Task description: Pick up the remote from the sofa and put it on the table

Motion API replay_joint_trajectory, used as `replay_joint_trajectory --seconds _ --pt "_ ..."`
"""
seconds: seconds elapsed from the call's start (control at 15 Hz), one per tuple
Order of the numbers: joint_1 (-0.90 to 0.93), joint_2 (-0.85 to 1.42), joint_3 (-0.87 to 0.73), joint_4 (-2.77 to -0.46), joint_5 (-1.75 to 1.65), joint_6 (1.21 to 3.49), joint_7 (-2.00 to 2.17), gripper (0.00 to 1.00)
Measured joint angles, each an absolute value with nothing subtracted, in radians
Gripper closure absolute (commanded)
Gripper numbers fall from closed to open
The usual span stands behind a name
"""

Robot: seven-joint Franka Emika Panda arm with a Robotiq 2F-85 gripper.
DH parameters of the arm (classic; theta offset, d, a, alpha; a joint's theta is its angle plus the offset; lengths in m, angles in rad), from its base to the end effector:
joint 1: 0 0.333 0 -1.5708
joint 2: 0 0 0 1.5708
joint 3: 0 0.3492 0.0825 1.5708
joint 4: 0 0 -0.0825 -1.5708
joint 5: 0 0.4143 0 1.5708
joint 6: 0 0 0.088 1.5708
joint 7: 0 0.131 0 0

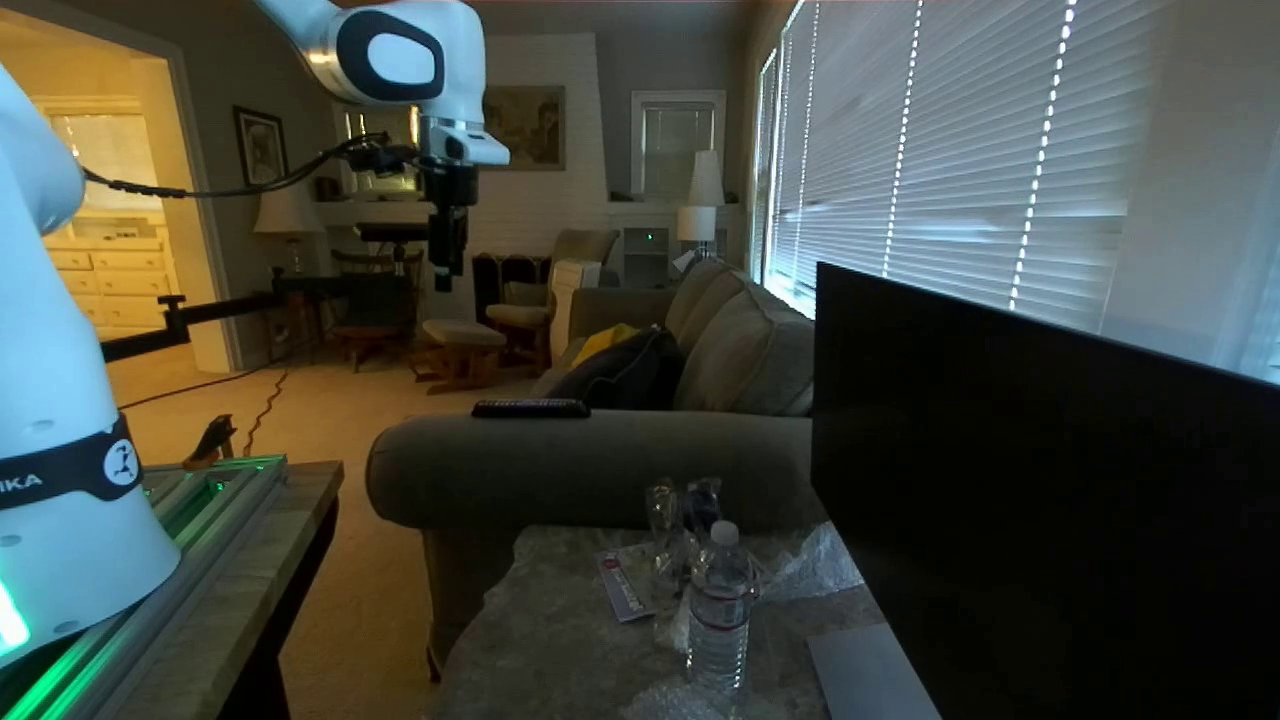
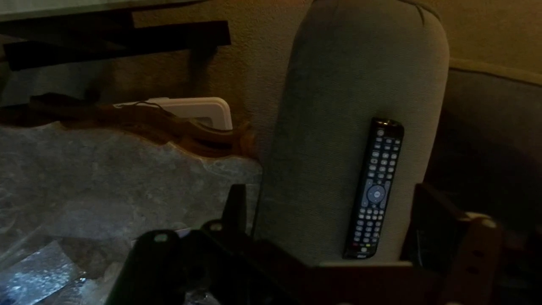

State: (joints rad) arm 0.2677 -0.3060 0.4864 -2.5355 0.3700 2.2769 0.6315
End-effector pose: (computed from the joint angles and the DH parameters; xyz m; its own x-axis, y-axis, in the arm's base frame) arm 0.3199 0.3153 0.3605 0.9890 -0.1278 -0.0745 -0.1364 -0.9828 -0.1242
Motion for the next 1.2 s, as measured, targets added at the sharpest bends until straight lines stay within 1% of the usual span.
replay_joint_trajectory --seconds 0.2,0.4,0.67,1.2 --pt "0.275 -0.187 0.513 -2.530 0.330 2.402 0.694 0.00" --pt "0.279 -0.067 0.515 -2.509 0.216 2.500 0.808 0.00" --pt "0.301 0.061 0.496 -2.444 0.133 2.525 0.895 0.00" --pt "0.322 0.084 0.473 -2.426 0.135 2.525 0.896 0.00"
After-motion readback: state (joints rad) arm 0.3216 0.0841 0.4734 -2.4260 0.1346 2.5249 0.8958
